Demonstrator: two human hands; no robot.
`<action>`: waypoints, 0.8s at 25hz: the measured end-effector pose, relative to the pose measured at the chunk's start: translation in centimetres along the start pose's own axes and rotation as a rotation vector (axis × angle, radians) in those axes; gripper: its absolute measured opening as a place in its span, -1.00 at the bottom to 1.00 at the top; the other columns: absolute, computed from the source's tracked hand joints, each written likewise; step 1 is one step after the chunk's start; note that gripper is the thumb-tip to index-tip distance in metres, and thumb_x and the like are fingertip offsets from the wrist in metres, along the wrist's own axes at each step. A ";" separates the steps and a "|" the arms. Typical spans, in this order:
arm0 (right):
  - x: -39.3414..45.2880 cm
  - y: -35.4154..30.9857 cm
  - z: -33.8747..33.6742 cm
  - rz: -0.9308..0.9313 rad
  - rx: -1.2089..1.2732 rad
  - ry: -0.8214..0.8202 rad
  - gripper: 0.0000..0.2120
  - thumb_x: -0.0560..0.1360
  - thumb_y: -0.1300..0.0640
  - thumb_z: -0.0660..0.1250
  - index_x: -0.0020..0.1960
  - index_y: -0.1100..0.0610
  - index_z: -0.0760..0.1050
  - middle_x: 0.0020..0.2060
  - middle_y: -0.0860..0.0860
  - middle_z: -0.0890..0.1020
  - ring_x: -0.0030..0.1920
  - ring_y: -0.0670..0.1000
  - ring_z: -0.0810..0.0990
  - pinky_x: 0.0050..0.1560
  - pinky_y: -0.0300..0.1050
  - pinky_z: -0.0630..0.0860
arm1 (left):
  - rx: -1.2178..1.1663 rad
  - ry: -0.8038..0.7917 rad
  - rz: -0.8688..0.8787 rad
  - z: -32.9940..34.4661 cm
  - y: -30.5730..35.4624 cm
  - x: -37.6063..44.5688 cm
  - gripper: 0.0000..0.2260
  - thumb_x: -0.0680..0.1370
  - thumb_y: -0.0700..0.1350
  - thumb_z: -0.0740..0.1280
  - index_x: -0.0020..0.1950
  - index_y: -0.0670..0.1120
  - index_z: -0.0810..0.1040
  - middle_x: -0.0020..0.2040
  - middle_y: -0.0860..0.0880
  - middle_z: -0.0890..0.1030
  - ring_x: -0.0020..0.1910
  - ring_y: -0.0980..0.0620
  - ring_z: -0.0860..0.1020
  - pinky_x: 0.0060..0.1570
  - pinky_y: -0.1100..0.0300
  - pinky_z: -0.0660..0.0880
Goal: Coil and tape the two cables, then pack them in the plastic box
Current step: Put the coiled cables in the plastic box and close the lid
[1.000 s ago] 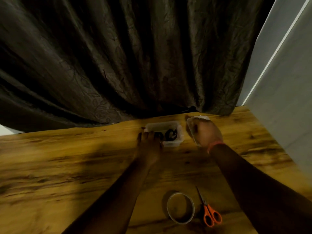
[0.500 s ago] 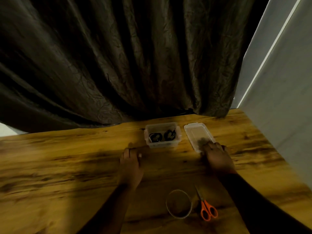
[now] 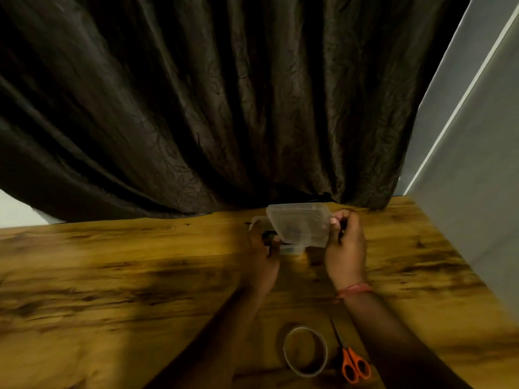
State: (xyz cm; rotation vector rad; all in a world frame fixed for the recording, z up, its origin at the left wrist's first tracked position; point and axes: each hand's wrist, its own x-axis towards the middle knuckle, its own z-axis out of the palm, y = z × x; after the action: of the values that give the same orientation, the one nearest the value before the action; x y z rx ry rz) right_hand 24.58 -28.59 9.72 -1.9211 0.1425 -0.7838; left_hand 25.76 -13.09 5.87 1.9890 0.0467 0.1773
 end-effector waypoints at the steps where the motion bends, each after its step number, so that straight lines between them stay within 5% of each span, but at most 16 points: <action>1: 0.3 0.0 0.7 0.048 0.045 0.006 -0.94 0.64 0.22 0.17 0.00 0.16 0.40 -0.14 -0.01 0.50 -0.13 -0.09 0.47 -0.15 -0.41 0.38 | -0.035 0.025 0.035 0.5 0.1 0.2 -0.58 0.63 -0.08 0.24 0.48 -0.09 0.27 0.37 -0.01 0.39 0.18 0.10 0.48 -0.09 0.53 0.39; 6: 1.5 1.6 3.4 0.262 0.200 -0.013 -0.74 0.50 0.47 0.19 -0.08 0.11 0.38 -0.19 -0.03 0.49 -0.10 0.03 0.48 -0.02 -0.08 0.44 | -0.011 0.102 -0.065 0.5 -0.5 1.8 -0.54 0.62 -0.15 0.27 0.50 -0.14 0.25 0.40 -0.17 0.41 0.31 -0.15 0.47 0.17 0.09 0.45; 11: 2.6 2.5 5.0 0.479 0.061 -0.076 -0.90 0.55 0.30 0.24 -0.01 0.15 0.36 -0.14 0.04 0.51 -0.10 0.02 0.48 -0.06 -0.09 0.41 | 0.215 0.068 -0.124 0.6 -2.0 3.3 -0.48 0.60 -0.17 0.30 0.53 -0.20 0.22 0.46 -0.25 0.33 0.39 -0.24 0.36 0.29 0.02 0.32; 15: 3.2 5.4 6.6 0.375 0.008 -0.215 -0.91 0.48 0.31 0.32 -0.06 0.16 0.46 -0.14 0.12 0.62 -0.09 0.12 0.59 -0.02 -0.02 0.52 | 0.548 -0.042 -0.216 0.9 -2.8 5.0 -0.42 0.64 -0.05 0.22 0.58 -0.16 0.05 0.54 -0.21 0.21 0.47 -0.20 0.25 0.38 0.05 0.15; 20: 4.0 8.2 7.5 0.336 -0.359 -0.415 -0.62 0.41 0.19 0.30 0.22 0.05 0.56 0.17 0.08 0.60 0.19 0.17 0.51 0.27 0.01 0.44 | 0.534 -0.140 -0.313 1.3 -3.6 6.5 -0.40 0.63 -0.07 0.22 0.59 -0.13 0.02 0.55 -0.22 0.14 0.41 -0.27 0.28 0.33 0.00 0.26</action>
State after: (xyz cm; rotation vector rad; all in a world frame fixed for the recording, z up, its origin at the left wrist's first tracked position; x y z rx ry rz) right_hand 33.98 -28.47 2.53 -2.2749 0.3573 -0.1303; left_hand 32.49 -12.05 2.78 2.4848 0.3435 -0.1992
